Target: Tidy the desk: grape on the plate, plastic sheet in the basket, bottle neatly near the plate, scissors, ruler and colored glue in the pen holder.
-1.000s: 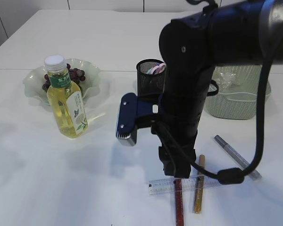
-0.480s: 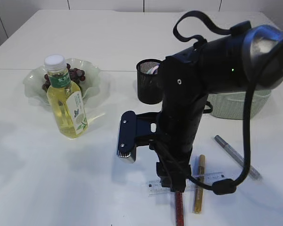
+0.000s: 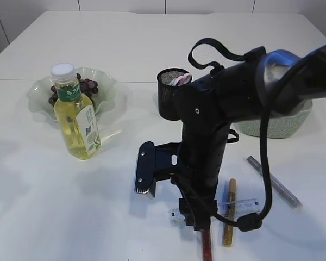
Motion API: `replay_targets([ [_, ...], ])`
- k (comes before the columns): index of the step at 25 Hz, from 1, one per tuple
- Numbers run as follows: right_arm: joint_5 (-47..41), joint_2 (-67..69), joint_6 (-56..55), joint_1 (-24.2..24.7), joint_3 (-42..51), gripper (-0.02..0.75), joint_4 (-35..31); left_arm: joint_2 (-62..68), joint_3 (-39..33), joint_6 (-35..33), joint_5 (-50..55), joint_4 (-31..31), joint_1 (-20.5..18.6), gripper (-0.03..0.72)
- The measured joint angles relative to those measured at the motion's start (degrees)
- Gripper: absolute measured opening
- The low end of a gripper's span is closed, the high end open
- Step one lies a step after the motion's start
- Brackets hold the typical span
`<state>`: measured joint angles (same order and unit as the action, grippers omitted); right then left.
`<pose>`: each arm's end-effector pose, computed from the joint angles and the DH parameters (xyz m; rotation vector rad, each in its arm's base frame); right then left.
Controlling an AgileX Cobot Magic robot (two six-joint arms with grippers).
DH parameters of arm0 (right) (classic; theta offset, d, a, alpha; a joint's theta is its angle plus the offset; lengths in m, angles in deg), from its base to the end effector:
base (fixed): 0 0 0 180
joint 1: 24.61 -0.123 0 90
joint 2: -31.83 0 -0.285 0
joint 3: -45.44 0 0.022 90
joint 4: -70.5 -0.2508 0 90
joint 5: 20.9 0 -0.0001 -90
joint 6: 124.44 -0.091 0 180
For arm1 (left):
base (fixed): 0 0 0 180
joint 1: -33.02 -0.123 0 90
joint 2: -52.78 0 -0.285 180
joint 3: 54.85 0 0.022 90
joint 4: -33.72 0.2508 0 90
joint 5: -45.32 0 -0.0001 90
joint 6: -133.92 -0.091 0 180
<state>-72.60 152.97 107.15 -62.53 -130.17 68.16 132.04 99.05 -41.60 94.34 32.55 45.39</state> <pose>0.2890 0.2288 0.1482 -2.1481 2.2204 0.0412 0.2281 -0.0515 0.2757 0.1724 2.6941 -0.1146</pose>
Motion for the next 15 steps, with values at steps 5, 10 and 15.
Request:
replay_targets([
  [5, 0.1, 1.1, 0.0, 0.0, 0.0, 0.439, 0.0, 0.0, 0.0, 0.0, 0.0, 0.0, 0.0, 0.363],
  [10, 0.7, 1.6, 0.0, 0.0, 0.0, 0.439, 0.0, 0.0, 0.0, 0.0, -0.1, 0.0, 0.0, 0.363],
  [15, 1.5, 2.2, 0.0, 0.0, 0.0, 0.439, 0.0, 0.0, 0.0, 0.0, -0.2, 0.0, 0.0, 0.363],
])
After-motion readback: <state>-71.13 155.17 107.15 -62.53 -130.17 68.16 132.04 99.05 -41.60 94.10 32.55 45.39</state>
